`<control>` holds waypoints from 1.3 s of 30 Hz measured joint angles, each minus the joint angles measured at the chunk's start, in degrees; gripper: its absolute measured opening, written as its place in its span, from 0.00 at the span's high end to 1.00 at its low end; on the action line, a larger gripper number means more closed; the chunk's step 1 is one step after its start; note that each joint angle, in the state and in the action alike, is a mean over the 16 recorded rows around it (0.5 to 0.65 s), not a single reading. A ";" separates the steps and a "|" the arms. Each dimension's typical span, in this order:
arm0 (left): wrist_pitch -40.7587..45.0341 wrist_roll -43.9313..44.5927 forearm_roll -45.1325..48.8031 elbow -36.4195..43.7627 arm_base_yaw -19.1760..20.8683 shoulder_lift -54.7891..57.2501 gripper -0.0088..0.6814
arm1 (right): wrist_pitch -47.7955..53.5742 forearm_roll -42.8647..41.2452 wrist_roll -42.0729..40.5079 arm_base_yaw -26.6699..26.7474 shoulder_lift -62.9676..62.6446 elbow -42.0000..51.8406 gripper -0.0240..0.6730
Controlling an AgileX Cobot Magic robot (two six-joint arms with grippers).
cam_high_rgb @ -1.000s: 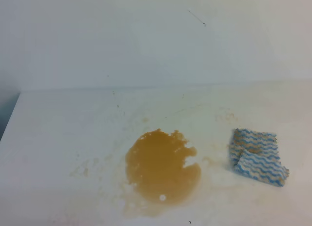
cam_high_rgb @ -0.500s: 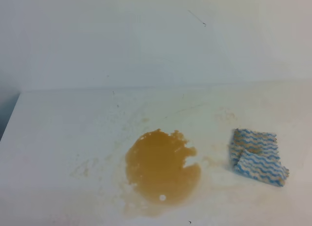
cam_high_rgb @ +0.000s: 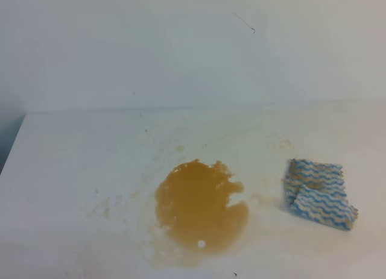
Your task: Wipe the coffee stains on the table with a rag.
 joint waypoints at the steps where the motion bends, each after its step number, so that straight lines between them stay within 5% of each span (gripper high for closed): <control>1: 0.00 0.00 0.00 0.00 0.00 0.00 0.99 | -1.76 -0.02 0.17 0.00 0.00 -0.32 0.97; 10: -0.06 0.00 0.00 0.13 0.00 -0.11 0.99 | -7.43 -0.21 0.68 0.00 2.07 -9.69 0.97; 22: -0.06 0.00 0.00 0.13 0.00 -0.11 0.99 | 12.90 0.93 -4.14 0.00 24.01 -30.00 0.97; 39: -0.06 0.00 0.00 0.13 0.00 -0.11 0.99 | 33.55 15.24 -21.76 3.80 61.76 -46.38 0.90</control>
